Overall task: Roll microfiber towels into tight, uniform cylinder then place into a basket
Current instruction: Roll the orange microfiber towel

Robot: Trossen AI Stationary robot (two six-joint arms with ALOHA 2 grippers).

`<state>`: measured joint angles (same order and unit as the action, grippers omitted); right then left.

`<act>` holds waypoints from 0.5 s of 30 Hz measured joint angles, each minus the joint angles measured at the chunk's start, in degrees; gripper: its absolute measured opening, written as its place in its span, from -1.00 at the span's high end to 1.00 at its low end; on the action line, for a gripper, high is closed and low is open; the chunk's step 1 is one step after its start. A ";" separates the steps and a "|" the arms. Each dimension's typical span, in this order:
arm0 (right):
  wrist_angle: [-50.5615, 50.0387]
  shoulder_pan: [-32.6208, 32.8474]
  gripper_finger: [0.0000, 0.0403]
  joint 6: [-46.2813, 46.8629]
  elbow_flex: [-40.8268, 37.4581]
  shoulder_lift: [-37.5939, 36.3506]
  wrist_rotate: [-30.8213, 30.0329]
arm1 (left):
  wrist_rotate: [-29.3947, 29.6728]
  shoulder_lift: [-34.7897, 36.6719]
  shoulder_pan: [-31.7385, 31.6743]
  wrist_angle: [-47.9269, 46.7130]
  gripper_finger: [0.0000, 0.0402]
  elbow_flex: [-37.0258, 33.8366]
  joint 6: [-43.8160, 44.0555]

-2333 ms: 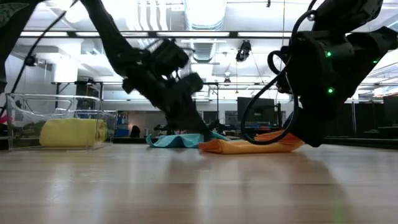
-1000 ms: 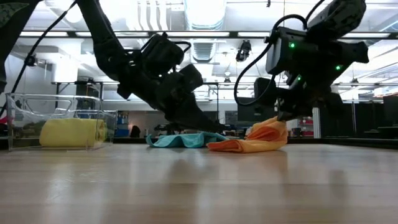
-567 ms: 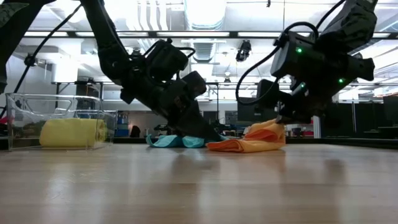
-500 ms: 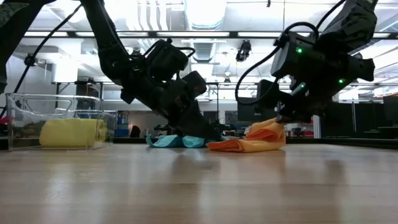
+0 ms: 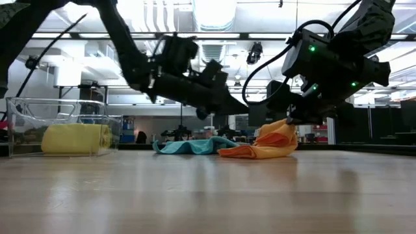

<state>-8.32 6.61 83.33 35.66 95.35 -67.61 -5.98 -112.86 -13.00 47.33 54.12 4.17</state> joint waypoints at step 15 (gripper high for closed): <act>0.34 0.00 0.94 0.24 -0.11 0.00 0.53 | -2.88 -19.28 -1.20 2.69 1.00 18.77 5.24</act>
<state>-7.98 6.61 83.57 35.55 95.35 -67.08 -8.86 -132.14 -14.20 50.02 72.89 9.41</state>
